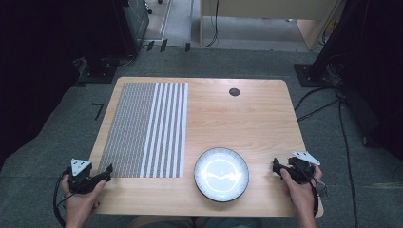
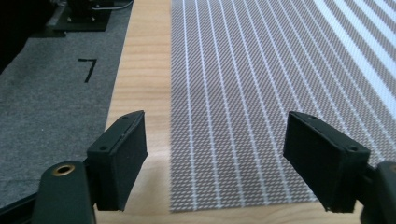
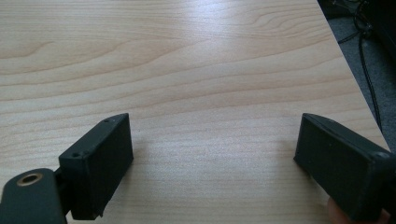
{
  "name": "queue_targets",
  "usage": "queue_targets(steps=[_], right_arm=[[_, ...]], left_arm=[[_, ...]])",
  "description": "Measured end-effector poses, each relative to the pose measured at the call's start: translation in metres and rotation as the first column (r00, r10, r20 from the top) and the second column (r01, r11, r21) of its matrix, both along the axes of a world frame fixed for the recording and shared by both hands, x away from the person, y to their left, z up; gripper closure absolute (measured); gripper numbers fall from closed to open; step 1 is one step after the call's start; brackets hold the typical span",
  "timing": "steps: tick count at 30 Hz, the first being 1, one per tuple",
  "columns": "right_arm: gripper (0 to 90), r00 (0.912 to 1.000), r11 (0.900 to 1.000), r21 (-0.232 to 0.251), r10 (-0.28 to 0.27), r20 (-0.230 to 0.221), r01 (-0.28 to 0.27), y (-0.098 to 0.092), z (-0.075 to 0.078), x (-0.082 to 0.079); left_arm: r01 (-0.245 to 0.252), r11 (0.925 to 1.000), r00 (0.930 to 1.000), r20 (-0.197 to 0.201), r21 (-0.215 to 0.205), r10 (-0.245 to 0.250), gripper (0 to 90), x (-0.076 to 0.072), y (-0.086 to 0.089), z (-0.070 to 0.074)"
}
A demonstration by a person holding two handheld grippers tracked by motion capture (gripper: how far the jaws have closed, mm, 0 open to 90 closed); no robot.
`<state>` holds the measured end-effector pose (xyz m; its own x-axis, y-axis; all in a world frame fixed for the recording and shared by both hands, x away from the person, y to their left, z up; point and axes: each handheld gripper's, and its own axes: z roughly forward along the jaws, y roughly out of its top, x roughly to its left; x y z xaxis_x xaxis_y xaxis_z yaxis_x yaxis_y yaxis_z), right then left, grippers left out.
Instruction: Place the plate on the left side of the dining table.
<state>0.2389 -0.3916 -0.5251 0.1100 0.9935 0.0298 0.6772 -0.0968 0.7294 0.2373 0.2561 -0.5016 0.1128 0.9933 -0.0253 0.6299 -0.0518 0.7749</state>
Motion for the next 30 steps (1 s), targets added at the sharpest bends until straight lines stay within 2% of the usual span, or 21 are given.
queue_targets(steps=[2, 4, 5, 9, 13, 16, 19, 23, 30], right_arm=[[14.5, 0.9999, 1.000, 0.003, -0.016, 0.005, 0.016, 0.000, 0.000, -0.001], [14.6, 0.9997, 1.000, 0.023, -0.019, 0.016, 0.018, -0.001, 0.001, -0.003], [14.5, 0.9997, 0.999, 0.031, -0.016, 0.019, 0.016, -0.001, 0.002, -0.004], [14.5, 0.9989, 0.998, 0.044, -0.035, 0.031, 0.034, -0.003, 0.005, -0.008], [14.5, 0.9983, 0.999, 0.035, -0.036, 0.045, 0.035, -0.003, 0.008, -0.010], [14.5, 0.9987, 0.999, 0.032, -0.030, 0.040, 0.029, -0.002, 0.008, -0.011], [14.6, 0.9989, 0.999, 0.033, -0.015, 0.044, 0.014, 0.000, 0.009, -0.011], [14.5, 0.9988, 1.000, 0.026, -0.009, 0.047, 0.008, 0.002, 0.011, -0.011], [14.6, 0.9985, 1.000, 0.024, 0.001, 0.055, -0.002, 0.006, 0.014, -0.010]], left_arm=[[0.000, 1.0000, 0.9999, 0.011, -0.004, 0.000, 21.0, 0.000, -0.004, 0.003], [0.006, 0.9992, 0.9995, 0.031, -0.039, -0.005, 21.0, -0.001, -0.015, 0.010], [0.006, 0.9991, 0.9993, 0.038, -0.042, -0.005, 21.0, 0.000, -0.020, 0.013], [0.038, 0.9993, 0.9980, 0.051, -0.006, -0.037, 19.0, 0.004, -0.043, 0.020], [0.043, 0.9990, 0.9969, 0.067, -0.013, -0.042, 19.0, 0.013, -0.062, 0.025], [0.062, 0.9973, 0.9954, 0.075, -0.040, -0.059, 19.0, 0.017, -0.074, 0.029], [0.090, 0.9952, 0.9934, 0.076, -0.039, -0.087, 19.0, 0.021, -0.086, 0.030], [0.111, 0.9921, 0.9914, 0.076, -0.059, -0.106, 19.0, 0.027, -0.099, 0.032], [0.157, 0.9859, 0.9847, 0.085, -0.056, -0.152, 19.1, 0.032, -0.117, 0.034]])
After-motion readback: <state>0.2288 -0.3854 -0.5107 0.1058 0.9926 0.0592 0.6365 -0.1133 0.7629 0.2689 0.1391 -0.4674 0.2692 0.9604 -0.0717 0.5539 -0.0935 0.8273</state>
